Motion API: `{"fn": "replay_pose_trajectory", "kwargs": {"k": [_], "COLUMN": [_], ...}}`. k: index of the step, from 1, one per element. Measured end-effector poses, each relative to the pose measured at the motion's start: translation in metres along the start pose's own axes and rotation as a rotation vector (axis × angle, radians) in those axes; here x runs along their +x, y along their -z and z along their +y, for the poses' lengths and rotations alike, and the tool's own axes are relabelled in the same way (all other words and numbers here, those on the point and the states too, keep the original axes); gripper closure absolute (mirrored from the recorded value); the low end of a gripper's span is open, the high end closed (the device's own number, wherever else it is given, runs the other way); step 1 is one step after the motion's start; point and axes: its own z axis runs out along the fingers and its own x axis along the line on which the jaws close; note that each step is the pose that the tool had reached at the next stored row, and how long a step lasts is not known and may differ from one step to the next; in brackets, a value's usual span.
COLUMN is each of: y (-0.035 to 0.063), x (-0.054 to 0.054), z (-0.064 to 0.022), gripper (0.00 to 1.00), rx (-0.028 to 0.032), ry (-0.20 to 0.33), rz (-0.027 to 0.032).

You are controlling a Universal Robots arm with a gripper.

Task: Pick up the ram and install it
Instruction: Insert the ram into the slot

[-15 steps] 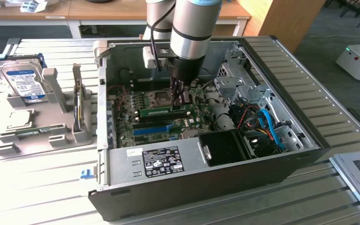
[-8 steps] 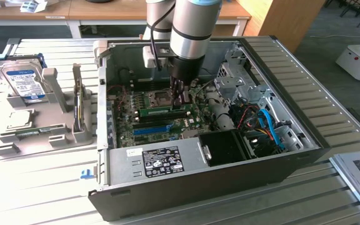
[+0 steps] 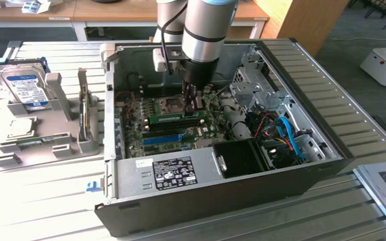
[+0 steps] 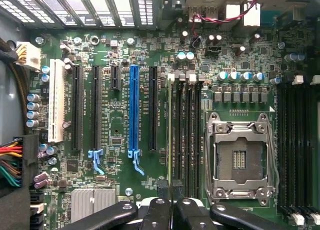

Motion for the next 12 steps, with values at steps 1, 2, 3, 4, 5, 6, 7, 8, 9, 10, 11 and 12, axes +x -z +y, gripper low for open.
{"fn": "replay_pose_trajectory", "kwargs": {"k": [1,2,3,4,5,6,7,8,9,10,11,12], "y": [-0.0001,-0.0001,-0.0002,-0.0002,-0.0002,-0.0003,-0.0003,-0.0003,-0.0003,-0.0003,-0.0003,-0.0003], "x": [-0.0004,-0.0008,-0.0012,-0.0015,-0.0019,-0.0022,-0.0024,-0.0025,-0.0025,-0.0026,-0.0026,-0.0026], "z": [0.0000,0.0000,0.0000,0.0000,0.0000,0.0000,0.0000,0.0000,0.0000,0.0001,0.0001,0.0001], "gripper": [0.88,0.88,0.88,0.88,0.88,0.88,0.88,0.88,0.88,0.88,0.88,0.88], "rx": [0.0000,0.0000,0.0000,0.0000,0.0000,0.0000,0.0000,0.0000,0.0000,-0.0001,0.0000,-0.0001], "ry": [0.000,0.000,0.000,0.000,0.000,0.000,0.000,0.000,0.000,0.000,0.000,0.000], "rz": [0.0000,0.0000,0.0000,0.0000,0.0000,0.0000,0.0000,0.0000,0.0000,0.0000,0.0001,0.0001]}}
